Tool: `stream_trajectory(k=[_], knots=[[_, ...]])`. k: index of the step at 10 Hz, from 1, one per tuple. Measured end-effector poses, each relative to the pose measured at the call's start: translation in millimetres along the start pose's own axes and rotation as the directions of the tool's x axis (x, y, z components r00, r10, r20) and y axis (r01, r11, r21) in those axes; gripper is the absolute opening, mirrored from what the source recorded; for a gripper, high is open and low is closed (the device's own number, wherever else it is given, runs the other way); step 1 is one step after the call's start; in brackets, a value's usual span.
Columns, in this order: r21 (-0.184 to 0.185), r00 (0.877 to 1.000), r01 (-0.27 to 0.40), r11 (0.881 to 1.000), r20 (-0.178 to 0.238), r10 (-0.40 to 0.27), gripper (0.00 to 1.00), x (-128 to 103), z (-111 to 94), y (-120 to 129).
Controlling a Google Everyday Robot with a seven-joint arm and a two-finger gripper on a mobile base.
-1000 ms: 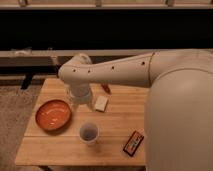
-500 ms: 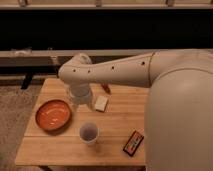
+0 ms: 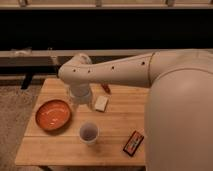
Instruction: Move the arm in a circular motion
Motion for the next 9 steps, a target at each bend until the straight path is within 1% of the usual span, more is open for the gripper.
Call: stream_trajectory(k=[4,5,6,7,8,9], knots=[[0.002,1.0,0.001,1.0,-0.001,-0.001,0.65,0.5,0.4,-0.3],[0.005,1.0,0.001,1.0,0.001,-0.001,0.65,1.2,-0.1,-0.3],[0.013,1.0,-0.002,1.0,0.012,0.002,0.65,4.9,-4.4,-3.7],[0.021,1.0,-0.013,1.0,0.014,0.013,0.65,10.0,-6.2,-13.4],[0.019,0.999,-0.03,0.999,0.022,0.03,0.65,16.3,-8.3,-25.6],[0.019,0.998,-0.057,0.998,0.029,0.056,0.65,24.0,-10.7,-45.2]])
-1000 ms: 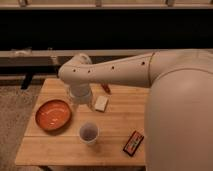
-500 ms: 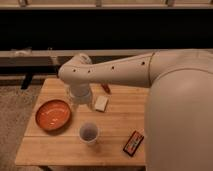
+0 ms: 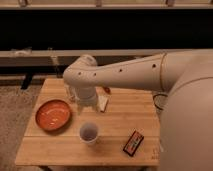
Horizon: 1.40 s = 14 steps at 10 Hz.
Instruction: Move the arm in a circular motion
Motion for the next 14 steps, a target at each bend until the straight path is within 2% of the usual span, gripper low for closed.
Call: stream_trajectory(k=[2,4,7,9,11,12,14], knots=[[0.0,0.998,-0.06,0.998,0.009,0.06,0.65,10.1,-4.7,-43.3],[-0.003,0.99,-0.138,0.99,0.016,0.138,0.65,6.7,-9.2,-103.8],[-0.006,0.978,-0.209,0.978,0.02,0.209,0.65,-39.2,-16.5,-173.9],[-0.013,0.975,-0.223,0.975,0.024,0.223,0.65,-80.7,-23.3,-198.1],[-0.017,0.98,-0.198,0.98,0.029,0.199,0.65,-112.3,-28.0,-193.3],[-0.018,0.983,-0.179,0.984,0.028,0.179,0.65,-125.0,-28.4,-181.7],[-0.016,0.992,-0.124,0.992,0.021,0.124,0.65,-148.4,-27.3,-140.5]])
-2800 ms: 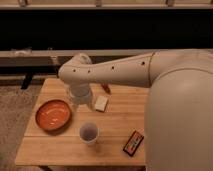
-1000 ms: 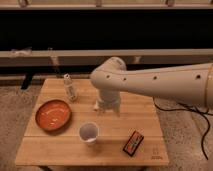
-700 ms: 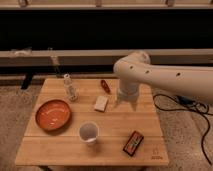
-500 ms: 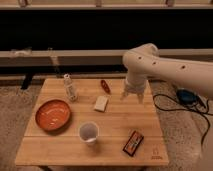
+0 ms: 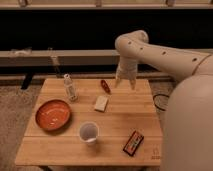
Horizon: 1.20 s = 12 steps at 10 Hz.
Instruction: Move the arm in a circular motion
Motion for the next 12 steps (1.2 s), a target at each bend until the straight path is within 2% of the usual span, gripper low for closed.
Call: stream_trajectory(k=[3,5,8,9,10,12], knots=[[0.007,0.994,0.111,0.994,-0.02,-0.111,0.65,-14.9,9.1,77.9],[0.011,0.981,0.192,0.981,-0.033,-0.191,0.65,-16.2,16.2,127.9],[0.009,0.94,0.338,0.941,-0.045,-0.337,0.65,3.6,25.3,205.3],[0.006,0.918,0.394,0.919,-0.05,-0.393,0.65,25.7,26.4,235.2],[0.012,0.902,0.43,0.903,-0.047,-0.429,0.65,42.4,26.4,252.0],[0.001,0.873,0.486,0.874,-0.049,-0.486,0.65,81.7,24.9,277.0]])
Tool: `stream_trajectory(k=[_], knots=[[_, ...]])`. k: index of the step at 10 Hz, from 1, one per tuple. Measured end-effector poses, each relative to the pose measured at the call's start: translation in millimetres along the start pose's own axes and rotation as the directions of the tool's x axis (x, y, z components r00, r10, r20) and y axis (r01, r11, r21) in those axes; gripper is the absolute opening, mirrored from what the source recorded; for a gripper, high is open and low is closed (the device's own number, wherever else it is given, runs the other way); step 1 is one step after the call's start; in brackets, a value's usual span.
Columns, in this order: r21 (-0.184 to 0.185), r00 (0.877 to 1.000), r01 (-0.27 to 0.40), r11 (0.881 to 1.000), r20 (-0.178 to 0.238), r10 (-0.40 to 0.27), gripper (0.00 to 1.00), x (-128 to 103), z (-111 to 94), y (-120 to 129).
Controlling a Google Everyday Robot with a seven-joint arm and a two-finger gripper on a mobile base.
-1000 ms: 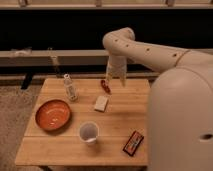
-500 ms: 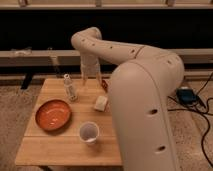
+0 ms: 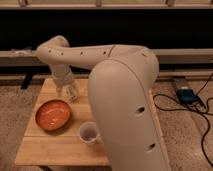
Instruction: Move the arm in a circular motion
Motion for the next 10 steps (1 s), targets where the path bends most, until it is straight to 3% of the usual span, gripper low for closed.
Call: stream_trajectory(k=[2,5,7,10], knots=[[-0.004,0.999,0.052,0.999,0.0,-0.052,0.65,38.8,-2.3,28.8],[-0.029,0.999,0.044,0.999,-0.012,-0.044,0.65,100.2,-3.5,21.5],[-0.048,1.0,-0.018,0.999,-0.017,0.017,0.65,140.5,-5.1,-19.0],[-0.078,0.994,-0.109,0.991,-0.015,0.108,0.65,177.4,-11.2,-77.7]])
